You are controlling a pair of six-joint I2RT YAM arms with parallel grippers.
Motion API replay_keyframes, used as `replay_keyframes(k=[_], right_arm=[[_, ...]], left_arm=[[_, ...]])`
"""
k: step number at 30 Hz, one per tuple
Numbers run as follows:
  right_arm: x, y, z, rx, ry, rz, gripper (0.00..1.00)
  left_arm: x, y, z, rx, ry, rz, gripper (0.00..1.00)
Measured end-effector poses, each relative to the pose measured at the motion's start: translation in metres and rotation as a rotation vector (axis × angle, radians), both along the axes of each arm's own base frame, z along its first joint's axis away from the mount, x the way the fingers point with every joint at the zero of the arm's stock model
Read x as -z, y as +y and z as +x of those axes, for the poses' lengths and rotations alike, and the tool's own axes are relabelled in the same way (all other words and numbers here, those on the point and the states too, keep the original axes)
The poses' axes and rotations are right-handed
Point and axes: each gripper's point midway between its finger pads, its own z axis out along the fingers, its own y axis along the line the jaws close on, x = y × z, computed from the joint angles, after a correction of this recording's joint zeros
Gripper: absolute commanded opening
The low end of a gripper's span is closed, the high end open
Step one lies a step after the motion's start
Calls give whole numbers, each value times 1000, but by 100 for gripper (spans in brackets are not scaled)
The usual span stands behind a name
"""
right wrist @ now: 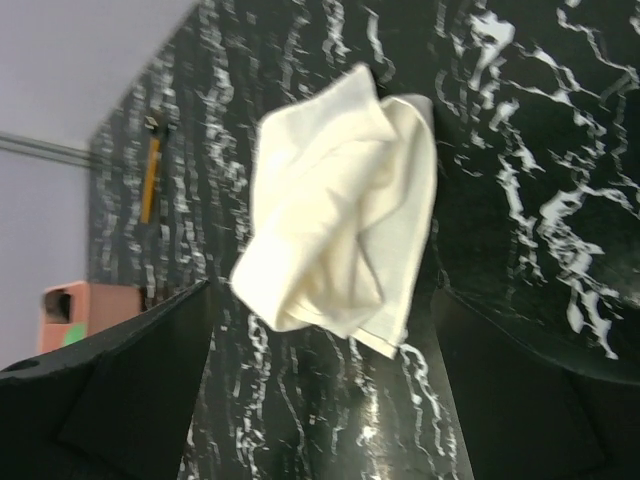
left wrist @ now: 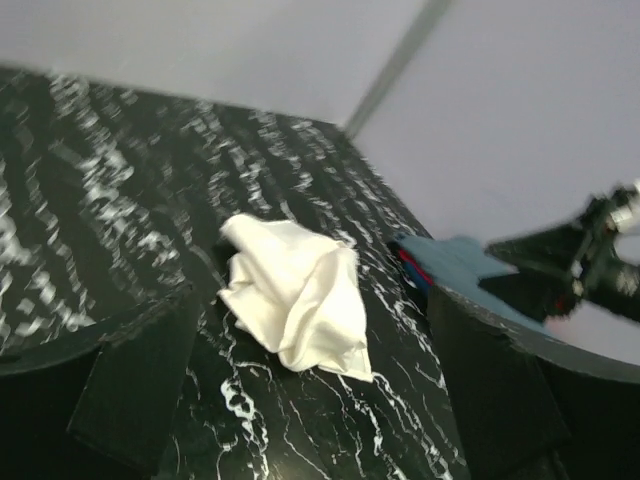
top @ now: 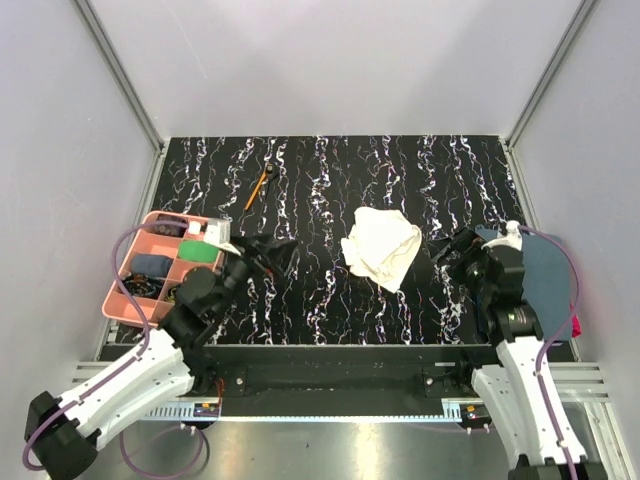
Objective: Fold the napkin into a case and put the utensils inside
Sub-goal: Pick up the crumpled napkin from the center of the board.
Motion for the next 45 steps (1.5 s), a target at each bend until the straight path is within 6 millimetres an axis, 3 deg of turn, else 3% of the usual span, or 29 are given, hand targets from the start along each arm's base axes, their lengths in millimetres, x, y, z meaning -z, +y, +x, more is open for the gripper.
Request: replay_keyframes(k=[4, 7, 10, 15, 17, 22, 26, 31, 34, 37, 45], right_arm=[[25, -4, 3, 1, 152, -49, 100], [43, -6, 8, 3, 250, -74, 100], [55, -7, 12, -4, 325, -92, 100], [74, -7, 27, -18, 436, -111, 100], [85, -7, 30, -20, 487, -113, 100], [108, -3, 31, -54, 584, -115, 100], [116, -2, 32, -76, 599, -126, 100], [132, -6, 40, -87, 630, -171, 90], [143, -7, 53, -98, 649, -188, 85], [151, -6, 68, -110, 643, -199, 81], [152, 0, 113, -141, 567, -199, 47]], left_arm=[[-10, 12, 12, -103, 112, -27, 99], [0, 8, 19, -112, 178, 1, 99], [24, -15, 36, -77, 303, 124, 99], [65, -78, 71, 74, 505, 346, 98], [86, -97, 80, 123, 569, 398, 93], [149, -122, 79, 216, 732, 501, 90], [176, -136, 63, 289, 794, 541, 87], [180, -154, 49, 374, 807, 523, 80], [181, -166, 47, 403, 810, 506, 73], [183, -173, 45, 415, 816, 496, 73], [181, -186, 32, 414, 785, 536, 76]])
